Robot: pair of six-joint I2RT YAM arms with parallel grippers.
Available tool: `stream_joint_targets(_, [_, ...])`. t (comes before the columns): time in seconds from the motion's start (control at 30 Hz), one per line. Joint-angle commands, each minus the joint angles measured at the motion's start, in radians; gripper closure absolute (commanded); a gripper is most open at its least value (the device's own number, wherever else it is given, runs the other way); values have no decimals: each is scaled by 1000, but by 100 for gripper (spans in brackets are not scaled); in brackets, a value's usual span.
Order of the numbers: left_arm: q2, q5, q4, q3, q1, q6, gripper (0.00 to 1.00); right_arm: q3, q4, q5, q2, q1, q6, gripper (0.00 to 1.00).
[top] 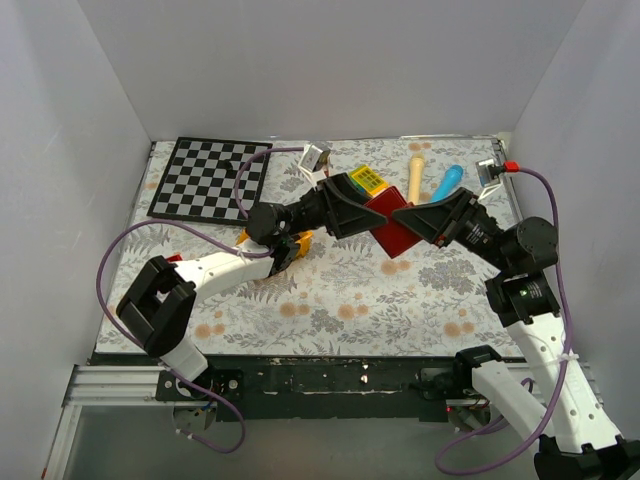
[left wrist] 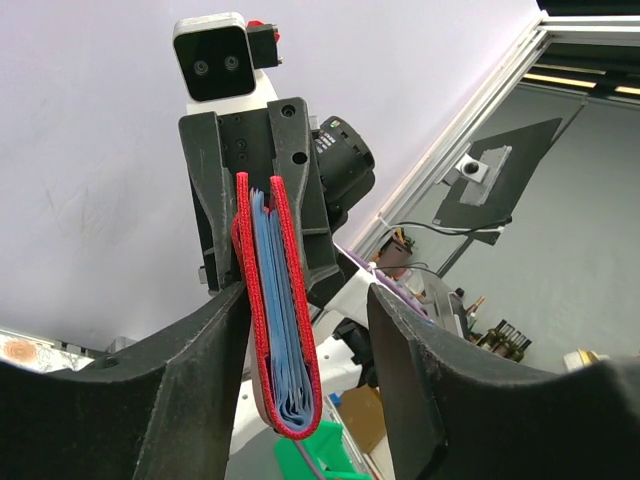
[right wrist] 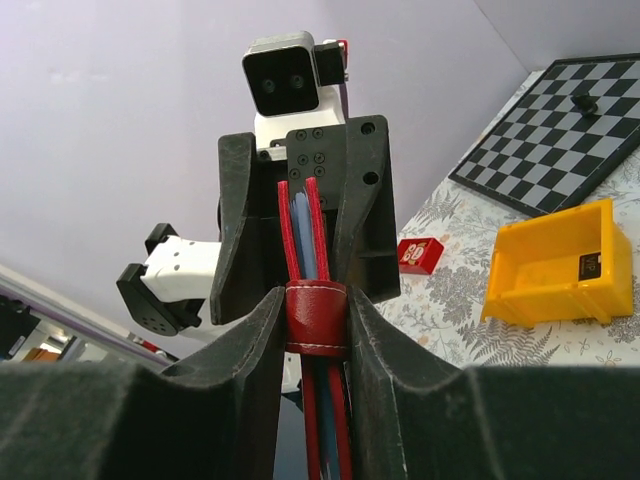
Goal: Put the credit cards into the card holder
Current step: Close the card holder at the center of the board.
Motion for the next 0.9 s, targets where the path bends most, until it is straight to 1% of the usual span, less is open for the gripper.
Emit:
stream_joint_targets(0.0, [-47,-26,-12,-18,6,20,54,39,28,-25,-12,11,2,99])
stream_joint_targets(0.17, [-47,-31,-12,-26,13,19,87,47,26,-32,-7,11,-6,99])
stream_joint_targets(0.23, [-47,-32,-12,-25,15,16,97,52,19,-42,-3,11,-13,99])
stream_joint_targets(0.27, [-47,-31,-14,-23,16,14,100,53,17,-47,-1,11,-15,99])
stream_joint_targets(0.53, [-39,-31,-21,-5,16,12,100,72,-12,-90,19,11,-47,99])
stream_joint_targets(0.83, [-22,-40,-11,5,16,-3,100,81,-6,-137,45,35,-58,99])
stream_joint_targets(0.87, [-21,-38,-12,6,16,-4,100,81,-7,-141,50,38,-59,97])
